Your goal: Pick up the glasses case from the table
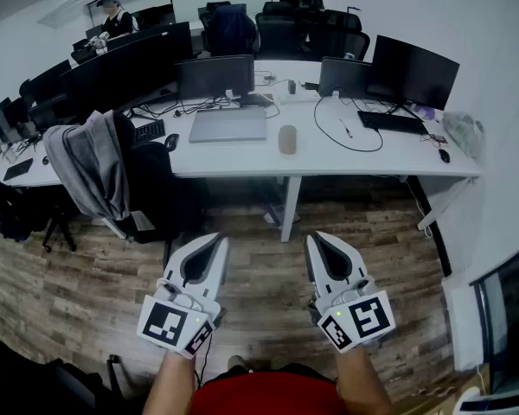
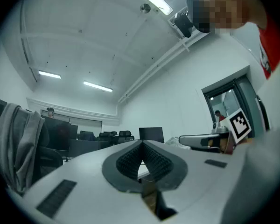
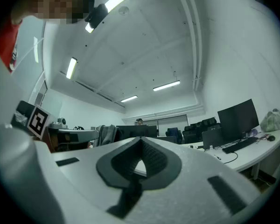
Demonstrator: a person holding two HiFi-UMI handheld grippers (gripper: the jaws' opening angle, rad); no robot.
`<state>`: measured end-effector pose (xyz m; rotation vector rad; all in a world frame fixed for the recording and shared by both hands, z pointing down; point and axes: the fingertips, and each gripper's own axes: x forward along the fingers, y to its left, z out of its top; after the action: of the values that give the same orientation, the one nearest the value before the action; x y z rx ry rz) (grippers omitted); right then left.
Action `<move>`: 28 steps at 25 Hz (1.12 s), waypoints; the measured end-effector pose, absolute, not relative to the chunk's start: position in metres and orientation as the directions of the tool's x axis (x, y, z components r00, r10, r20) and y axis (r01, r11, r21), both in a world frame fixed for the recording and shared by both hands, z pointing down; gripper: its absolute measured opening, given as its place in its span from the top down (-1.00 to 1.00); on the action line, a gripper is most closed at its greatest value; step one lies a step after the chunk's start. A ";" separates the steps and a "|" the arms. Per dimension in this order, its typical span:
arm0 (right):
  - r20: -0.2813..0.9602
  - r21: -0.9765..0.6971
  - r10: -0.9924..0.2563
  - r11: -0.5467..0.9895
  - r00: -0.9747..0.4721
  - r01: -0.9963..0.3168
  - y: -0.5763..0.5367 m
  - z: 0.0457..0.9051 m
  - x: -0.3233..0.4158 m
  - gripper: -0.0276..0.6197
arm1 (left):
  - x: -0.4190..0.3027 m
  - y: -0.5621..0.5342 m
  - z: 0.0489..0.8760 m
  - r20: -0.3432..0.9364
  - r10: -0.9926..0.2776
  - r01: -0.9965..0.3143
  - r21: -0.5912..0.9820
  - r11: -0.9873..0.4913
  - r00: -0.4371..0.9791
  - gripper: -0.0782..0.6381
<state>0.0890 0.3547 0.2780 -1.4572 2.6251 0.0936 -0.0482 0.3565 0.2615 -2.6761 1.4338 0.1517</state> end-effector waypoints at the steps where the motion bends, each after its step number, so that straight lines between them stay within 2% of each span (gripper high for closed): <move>1: -0.150 -0.012 -0.840 0.528 -0.521 -0.849 0.353 0.278 0.091 0.91 | -0.047 0.355 0.262 -0.136 -0.824 -0.835 -0.043 -0.549 0.549 0.75; 7: -0.181 -0.041 -0.829 0.544 -0.529 -0.838 0.346 0.276 0.107 0.90 | -0.034 0.343 0.266 -0.133 -0.835 -0.845 -0.038 -0.534 0.534 0.75; 20: -0.124 -0.041 -0.828 0.555 -0.547 -0.831 0.309 0.301 0.141 0.90 | 0.002 0.303 0.277 -0.112 -0.865 -0.872 -0.058 -0.485 0.489 0.75; 28: -0.133 -0.046 -0.846 0.526 -0.517 -0.849 0.255 0.313 0.144 0.90 | -0.004 0.246 0.283 -0.146 -0.870 -0.882 -0.062 -0.468 0.472 0.75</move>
<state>0.1438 0.2549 0.3128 -1.4649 2.6208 0.0369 -0.0043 0.2462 0.2827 -2.5825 1.5450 0.1409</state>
